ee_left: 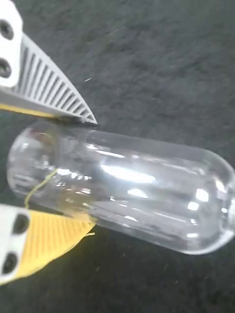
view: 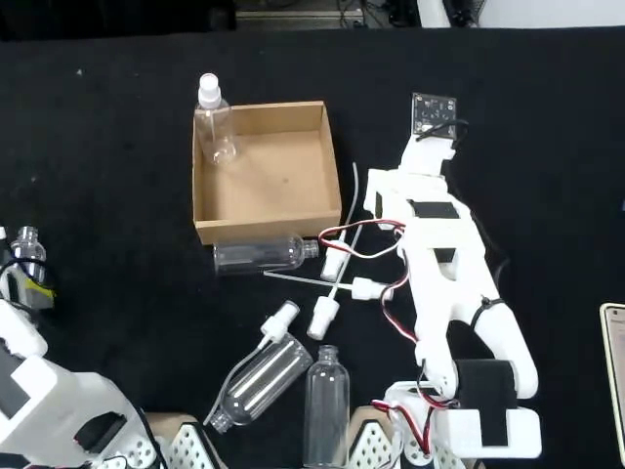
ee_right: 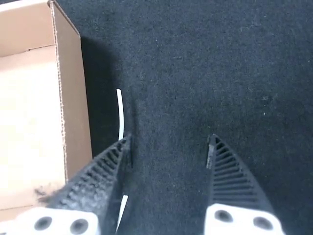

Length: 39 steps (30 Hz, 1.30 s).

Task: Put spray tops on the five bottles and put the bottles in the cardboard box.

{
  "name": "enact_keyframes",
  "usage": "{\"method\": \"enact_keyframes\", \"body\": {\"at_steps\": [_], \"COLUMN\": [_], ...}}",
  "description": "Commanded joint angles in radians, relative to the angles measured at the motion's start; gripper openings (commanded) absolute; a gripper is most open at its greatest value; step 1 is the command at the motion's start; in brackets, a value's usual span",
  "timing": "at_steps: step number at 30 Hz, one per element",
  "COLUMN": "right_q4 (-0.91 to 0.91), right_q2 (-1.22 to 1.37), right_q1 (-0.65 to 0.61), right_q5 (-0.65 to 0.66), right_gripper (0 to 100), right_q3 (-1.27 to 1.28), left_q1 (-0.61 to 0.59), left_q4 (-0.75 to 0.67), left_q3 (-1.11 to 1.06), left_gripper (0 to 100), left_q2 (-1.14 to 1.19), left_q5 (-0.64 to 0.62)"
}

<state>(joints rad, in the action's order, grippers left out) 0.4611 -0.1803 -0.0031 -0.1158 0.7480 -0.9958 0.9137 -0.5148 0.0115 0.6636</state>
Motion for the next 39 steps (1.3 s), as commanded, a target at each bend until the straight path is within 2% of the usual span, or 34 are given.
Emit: {"method": "enact_keyframes", "body": {"at_steps": [1, 5, 12, 24, 33, 35, 39], "right_q4": [-0.014, -0.014, -0.014, -0.02, -0.02, -0.02, -0.02], "right_q2": [-0.059, -0.059, -0.059, -0.059, -0.059, -0.059, -0.059], "right_q1": [0.017, 0.017, 0.017, 0.017, 0.017, 0.017, 0.017], "right_q5": [0.0, 0.0, 0.0, 0.0, 0.0, 0.0, 0.0], "right_gripper": [21.1, 21.1, 21.1, 21.1, 21.1, 21.1, 21.1], "right_q3": [-0.007, -0.007, -0.001, 0.005, 0.005, 0.005, 0.005], "left_q1": [0.008, 0.018, 0.085, 0.096, 0.105, 0.108, 0.139], "left_q4": [0.173, 0.206, 0.112, 0.127, 0.135, 0.135, 0.138], "left_q3": [0.203, 0.283, 0.302, 0.427, 0.421, 0.407, 0.343], "left_gripper": [28, 38, 37, 37, 37, 36, 26], "left_q2": [-0.005, -0.005, 0.071, 0.213, 0.215, 0.215, 0.21], "left_q5": [-0.051, -0.049, 0.078, 0.269, 0.27, 0.27, 0.275]}}
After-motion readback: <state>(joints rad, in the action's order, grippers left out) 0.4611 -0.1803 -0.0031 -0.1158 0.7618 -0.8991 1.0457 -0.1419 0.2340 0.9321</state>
